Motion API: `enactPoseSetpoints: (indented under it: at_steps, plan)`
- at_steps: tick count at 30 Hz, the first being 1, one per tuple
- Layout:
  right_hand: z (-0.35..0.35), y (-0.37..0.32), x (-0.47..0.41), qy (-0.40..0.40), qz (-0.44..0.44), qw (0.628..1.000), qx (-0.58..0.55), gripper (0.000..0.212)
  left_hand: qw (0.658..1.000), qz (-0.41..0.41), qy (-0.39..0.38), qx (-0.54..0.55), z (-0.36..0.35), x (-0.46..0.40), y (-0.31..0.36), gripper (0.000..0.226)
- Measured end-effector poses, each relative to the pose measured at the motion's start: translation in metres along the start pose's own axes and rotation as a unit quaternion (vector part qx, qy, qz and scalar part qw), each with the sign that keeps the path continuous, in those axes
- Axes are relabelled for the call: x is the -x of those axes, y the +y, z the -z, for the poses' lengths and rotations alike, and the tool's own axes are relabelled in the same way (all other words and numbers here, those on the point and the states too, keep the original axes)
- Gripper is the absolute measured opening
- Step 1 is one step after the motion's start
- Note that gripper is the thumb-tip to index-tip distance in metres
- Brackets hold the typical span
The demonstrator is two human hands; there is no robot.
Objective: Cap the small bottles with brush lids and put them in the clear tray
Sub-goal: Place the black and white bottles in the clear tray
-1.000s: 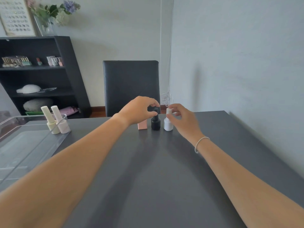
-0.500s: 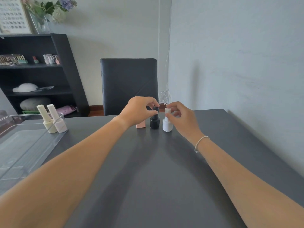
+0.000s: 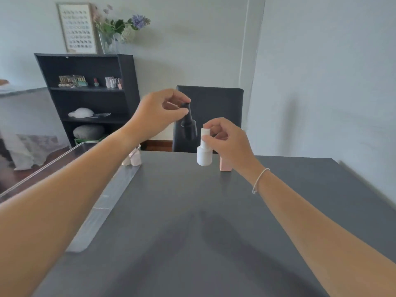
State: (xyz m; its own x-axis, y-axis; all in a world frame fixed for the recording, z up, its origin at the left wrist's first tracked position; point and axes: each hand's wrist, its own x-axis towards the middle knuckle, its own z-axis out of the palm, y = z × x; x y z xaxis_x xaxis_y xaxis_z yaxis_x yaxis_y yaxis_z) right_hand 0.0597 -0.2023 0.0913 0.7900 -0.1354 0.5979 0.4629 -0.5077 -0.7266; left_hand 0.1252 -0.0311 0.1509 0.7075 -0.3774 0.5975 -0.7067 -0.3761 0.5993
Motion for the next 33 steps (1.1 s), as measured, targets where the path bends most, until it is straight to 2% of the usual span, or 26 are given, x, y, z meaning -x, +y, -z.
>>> enactPoseSetpoints:
  at_steps: [5, 9, 12, 17, 26, 33]
  plan:
    - [-0.079, -0.047, -0.023, -0.072, 0.021, 0.997, -0.024, 0.012, 0.995, 0.061, 0.052, -0.054, 0.087, 0.033, -0.042, 0.015]
    - [-0.141, -0.072, -0.034, -0.14, 0.02, 0.989, -0.036, 0.014, 0.987, 0.109, 0.059, -0.1, 0.136, 0.062, -0.083, 0.013]
    - [-0.179, -0.079, -0.038, -0.191, 0.029, 0.981, 0.0, 0.023, 0.983, 0.13, 0.048, -0.119, 0.154, 0.076, -0.113, 0.013]
    - [-0.215, -0.074, -0.047, -0.239, 0.032, 0.965, 0.106, 0.02, 0.977, 0.162, 0.035, -0.134, 0.16, 0.081, -0.154, 0.019]
    - [-0.237, -0.058, -0.079, -0.244, 0.098, 0.907, 0.329, 0.017, 0.974, 0.191, 0.003, -0.12, 0.155, 0.059, -0.193, 0.021]
    - [-0.251, -0.048, -0.092, -0.229, 0.107, 0.893, 0.373, 0.019, 0.972, 0.21, 0.004, -0.101, 0.146, 0.048, -0.213, 0.018]
